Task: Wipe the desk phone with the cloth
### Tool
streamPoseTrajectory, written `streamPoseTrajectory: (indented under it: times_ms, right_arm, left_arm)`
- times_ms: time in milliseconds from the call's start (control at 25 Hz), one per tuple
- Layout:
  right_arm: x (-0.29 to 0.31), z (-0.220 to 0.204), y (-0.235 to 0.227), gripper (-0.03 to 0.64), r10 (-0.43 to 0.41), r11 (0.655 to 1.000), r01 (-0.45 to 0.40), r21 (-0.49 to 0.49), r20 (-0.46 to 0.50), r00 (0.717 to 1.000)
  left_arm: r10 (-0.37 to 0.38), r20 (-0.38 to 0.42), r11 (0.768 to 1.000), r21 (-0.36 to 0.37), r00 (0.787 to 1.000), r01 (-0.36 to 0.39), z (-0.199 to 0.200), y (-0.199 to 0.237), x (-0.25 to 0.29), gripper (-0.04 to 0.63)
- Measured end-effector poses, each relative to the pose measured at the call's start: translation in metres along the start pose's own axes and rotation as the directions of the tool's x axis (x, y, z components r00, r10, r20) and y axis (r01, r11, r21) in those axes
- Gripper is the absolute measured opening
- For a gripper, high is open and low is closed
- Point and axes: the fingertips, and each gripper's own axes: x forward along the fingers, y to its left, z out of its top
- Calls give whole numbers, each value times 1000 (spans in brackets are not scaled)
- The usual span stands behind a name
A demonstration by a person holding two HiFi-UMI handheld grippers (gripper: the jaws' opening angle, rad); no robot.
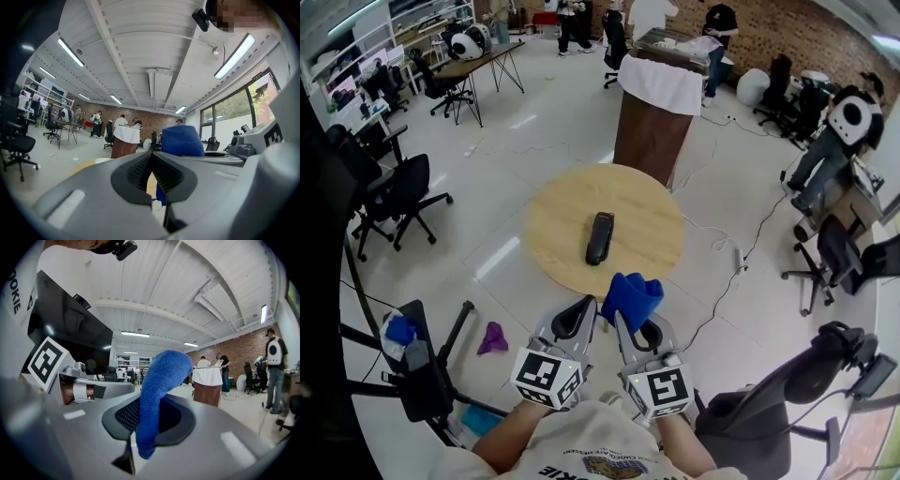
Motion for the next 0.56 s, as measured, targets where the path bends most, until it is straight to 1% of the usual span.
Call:
streamPoseTrajectory:
  times_ms: [160, 560]
  right_arm:
    - [2, -1, 1, 61, -11, 1000, 11, 0, 7, 1000]
    - [-4, -7, 3, 61, -26, 1000, 26, -5, -6, 1000]
  left_arm:
    - [7, -6, 1000, -3, 1000, -7, -1, 7, -2, 0]
    - [-12, -10, 1000, -12, 1000, 12, -5, 3, -2, 0]
